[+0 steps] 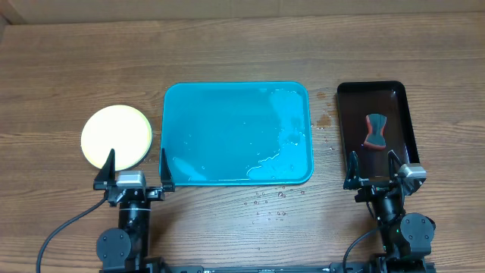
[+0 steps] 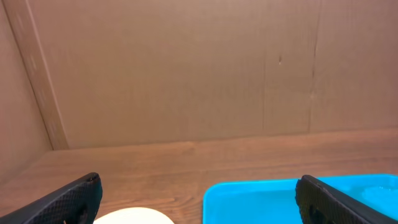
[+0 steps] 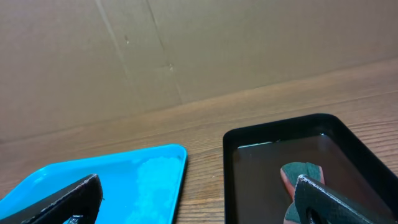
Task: Clean dirty plates on tray and stack at the side
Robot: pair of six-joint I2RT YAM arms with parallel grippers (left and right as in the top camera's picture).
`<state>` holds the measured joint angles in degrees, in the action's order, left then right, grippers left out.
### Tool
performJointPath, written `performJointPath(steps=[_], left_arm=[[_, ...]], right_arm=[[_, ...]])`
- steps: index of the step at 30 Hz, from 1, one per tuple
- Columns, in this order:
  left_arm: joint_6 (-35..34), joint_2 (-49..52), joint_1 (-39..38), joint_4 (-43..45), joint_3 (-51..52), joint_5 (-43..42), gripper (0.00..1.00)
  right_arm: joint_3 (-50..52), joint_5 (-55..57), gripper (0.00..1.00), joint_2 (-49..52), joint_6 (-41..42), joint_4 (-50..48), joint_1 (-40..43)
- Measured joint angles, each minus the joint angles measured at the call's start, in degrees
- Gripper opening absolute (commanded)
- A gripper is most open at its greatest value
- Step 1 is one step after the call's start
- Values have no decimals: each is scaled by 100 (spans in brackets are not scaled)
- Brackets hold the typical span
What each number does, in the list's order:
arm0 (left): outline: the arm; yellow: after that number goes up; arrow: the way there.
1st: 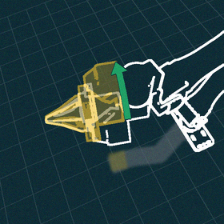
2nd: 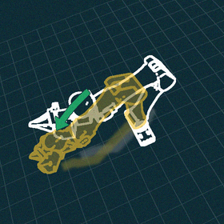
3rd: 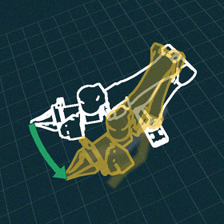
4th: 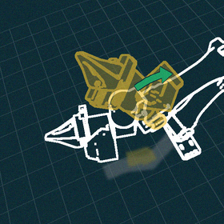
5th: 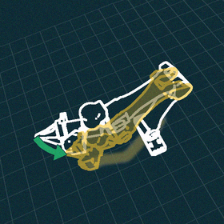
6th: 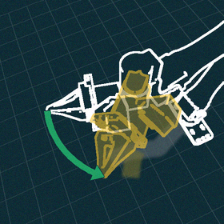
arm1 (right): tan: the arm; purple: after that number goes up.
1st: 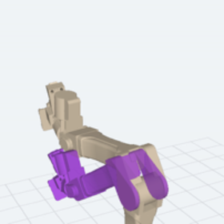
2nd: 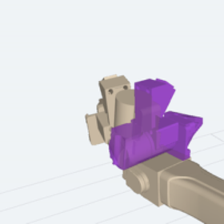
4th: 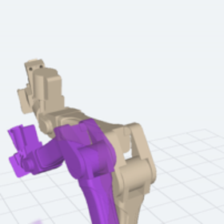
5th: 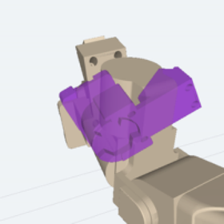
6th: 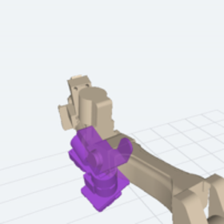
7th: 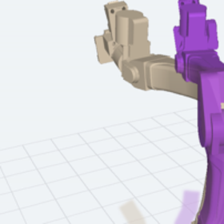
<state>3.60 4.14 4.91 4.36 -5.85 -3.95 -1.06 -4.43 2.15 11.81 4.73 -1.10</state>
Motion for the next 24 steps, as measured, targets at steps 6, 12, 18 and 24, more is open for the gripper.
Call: performJointPath(steps=[6,12,18,24], left_arm=[[0,-297,0,-79,461,-15,100],[-4,-321,0,-848,535,-13,100],[-24,-328,0,-841,533,-15,100],[-24,-328,0,-841,533,-15,100]], right_arm=[[0,-2,100,0,2,0,0],[0,0,100,-2,0,-4,0],[0,-2,100,-2,2,0,0],[0,0,100,0,2,-2,0]])
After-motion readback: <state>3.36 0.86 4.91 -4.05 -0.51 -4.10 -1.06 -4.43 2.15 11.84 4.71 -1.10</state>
